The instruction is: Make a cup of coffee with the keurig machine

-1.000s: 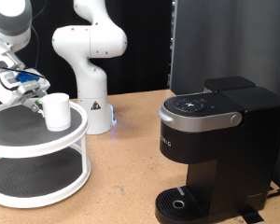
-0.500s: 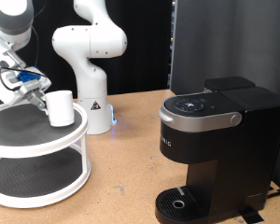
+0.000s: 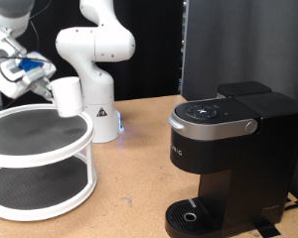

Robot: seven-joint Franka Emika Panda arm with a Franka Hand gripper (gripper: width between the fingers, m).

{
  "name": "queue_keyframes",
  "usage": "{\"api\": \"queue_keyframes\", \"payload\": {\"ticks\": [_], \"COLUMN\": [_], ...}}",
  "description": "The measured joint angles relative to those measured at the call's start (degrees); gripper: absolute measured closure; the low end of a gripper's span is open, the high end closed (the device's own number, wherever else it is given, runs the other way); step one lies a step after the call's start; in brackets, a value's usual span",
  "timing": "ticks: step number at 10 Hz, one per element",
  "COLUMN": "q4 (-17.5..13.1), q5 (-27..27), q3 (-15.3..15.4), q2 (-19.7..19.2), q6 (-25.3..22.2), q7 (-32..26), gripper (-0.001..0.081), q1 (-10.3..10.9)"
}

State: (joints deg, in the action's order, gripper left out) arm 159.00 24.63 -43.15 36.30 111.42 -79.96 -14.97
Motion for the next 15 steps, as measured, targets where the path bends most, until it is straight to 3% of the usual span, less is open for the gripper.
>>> {"api": "queue_keyframes", "payload": {"ticks": [3, 6, 10, 15], "q4": [-1.0, 2.0, 4.3, 4.1], "q5": [-2.6, 3.1, 12.6, 24.3], "q3": [1.9, 3.4, 10.8, 18.2], "q2": [2.5, 2.5, 2.0, -2.1], "q6": [-3.9, 1.5, 12.8, 22.9], "q7": [3.0, 4.7, 10.2, 11.5], "gripper": [0.0736, 0.0736, 0.0736, 0.0736], "q1": [-1.2, -0.3, 5.3, 14.6]}}
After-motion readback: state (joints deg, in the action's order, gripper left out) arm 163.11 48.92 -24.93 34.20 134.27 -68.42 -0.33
